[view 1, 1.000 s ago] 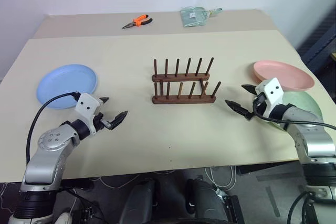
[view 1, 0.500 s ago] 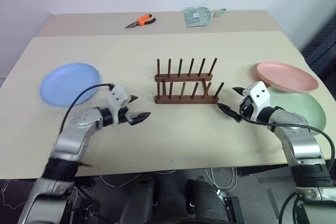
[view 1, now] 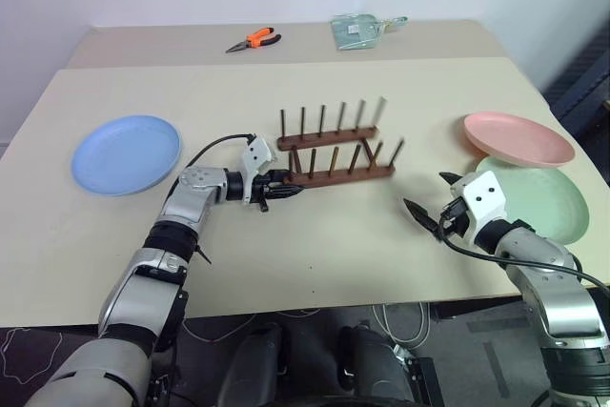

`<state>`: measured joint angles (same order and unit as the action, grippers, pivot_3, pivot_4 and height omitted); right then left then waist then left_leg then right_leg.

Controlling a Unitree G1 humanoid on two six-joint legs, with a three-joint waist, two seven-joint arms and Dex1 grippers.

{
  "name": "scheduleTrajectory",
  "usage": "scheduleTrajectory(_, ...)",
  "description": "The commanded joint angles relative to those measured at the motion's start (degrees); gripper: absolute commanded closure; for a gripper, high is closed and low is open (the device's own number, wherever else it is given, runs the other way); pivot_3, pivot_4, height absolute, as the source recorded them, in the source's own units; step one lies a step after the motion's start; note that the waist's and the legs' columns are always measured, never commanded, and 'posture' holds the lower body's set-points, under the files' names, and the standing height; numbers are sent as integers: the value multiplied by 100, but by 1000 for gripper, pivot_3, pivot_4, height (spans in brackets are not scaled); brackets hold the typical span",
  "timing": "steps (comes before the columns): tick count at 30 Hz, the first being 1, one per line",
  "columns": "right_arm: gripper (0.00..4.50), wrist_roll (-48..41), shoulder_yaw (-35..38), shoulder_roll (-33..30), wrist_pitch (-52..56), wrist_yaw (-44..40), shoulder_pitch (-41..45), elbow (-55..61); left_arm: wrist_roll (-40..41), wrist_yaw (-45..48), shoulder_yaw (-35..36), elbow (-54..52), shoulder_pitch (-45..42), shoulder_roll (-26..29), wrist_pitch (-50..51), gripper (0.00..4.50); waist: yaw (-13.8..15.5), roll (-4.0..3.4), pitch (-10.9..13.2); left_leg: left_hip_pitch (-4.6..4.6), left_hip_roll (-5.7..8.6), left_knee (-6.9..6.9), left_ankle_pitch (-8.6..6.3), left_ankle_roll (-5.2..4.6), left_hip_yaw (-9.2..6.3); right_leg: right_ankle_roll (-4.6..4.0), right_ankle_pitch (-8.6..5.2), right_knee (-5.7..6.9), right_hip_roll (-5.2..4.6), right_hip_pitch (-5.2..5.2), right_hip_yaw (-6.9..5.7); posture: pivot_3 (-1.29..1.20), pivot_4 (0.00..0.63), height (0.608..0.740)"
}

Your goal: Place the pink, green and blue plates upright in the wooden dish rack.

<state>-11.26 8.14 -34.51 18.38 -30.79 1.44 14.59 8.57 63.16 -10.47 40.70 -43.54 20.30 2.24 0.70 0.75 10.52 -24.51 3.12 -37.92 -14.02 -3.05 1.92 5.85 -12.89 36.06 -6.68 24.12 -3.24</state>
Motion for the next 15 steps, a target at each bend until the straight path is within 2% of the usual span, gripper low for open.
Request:
scheduleTrajectory(1, 0, 61, 59, -36, -74, 4, 109, 46, -153, 214, -167, -313, 422, 87, 8, 3702, -6, -12, -7, 1, 0, -2, -1, -2, 0, 0, 0, 0, -2, -2, 0, 0, 150, 740)
scheduleTrajectory(9, 0, 155, 272, -293, -196, -169, -53, -179, -52, 654, -443, -2752, 1477, 629, 380, 3702, 17, -17, -9, -1, 0, -2, -8, -8, 0, -3, -2, -7, -11, -2, 4, 0, 150, 740)
scheduleTrajectory(15, 0, 234, 389, -383, -275, -181, -381, -126, -290, 476, -463, -2809, 1560, 864, 624, 679, 6, -19, -10, -1, 0, -2, -9, -9, -3, -8, -4, -12, -10, -4, 3, 0, 150, 740)
